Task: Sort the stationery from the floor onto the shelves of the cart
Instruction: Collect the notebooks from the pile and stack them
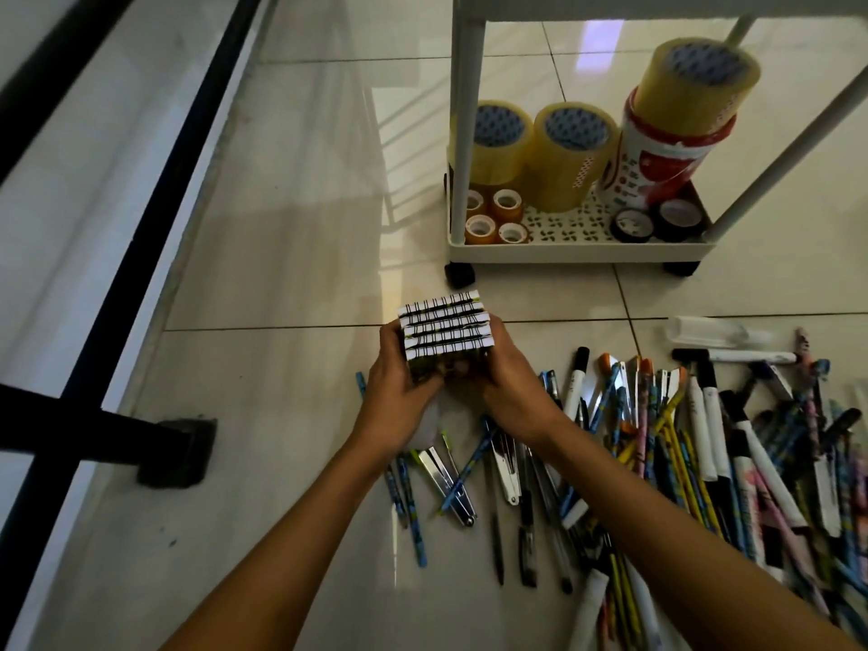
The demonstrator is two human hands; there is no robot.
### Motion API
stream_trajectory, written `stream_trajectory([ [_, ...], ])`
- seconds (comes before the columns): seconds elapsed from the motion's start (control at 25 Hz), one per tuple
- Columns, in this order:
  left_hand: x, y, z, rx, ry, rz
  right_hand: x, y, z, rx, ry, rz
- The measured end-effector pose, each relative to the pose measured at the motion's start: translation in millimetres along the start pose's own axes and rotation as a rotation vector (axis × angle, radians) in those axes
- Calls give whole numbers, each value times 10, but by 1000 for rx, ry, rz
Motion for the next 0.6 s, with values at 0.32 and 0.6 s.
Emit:
stream_trajectory([
  [0.32, -650, 41, 272, 64, -50, -140, 472, 61, 349, 42, -138, 37],
  [0.6, -1854, 208, 382, 158, 16, -251, 1474, 482, 825, 6, -415, 143],
])
Point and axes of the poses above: each hand's wrist, its own y-axis away from the middle knuckle, its own z-axis out of the back of the hand, x = y × z, the point moved 8 cm from there along -y, towards the middle knuckle, and after that the axes turned 13 degrees about x, right-handed, at the moved point
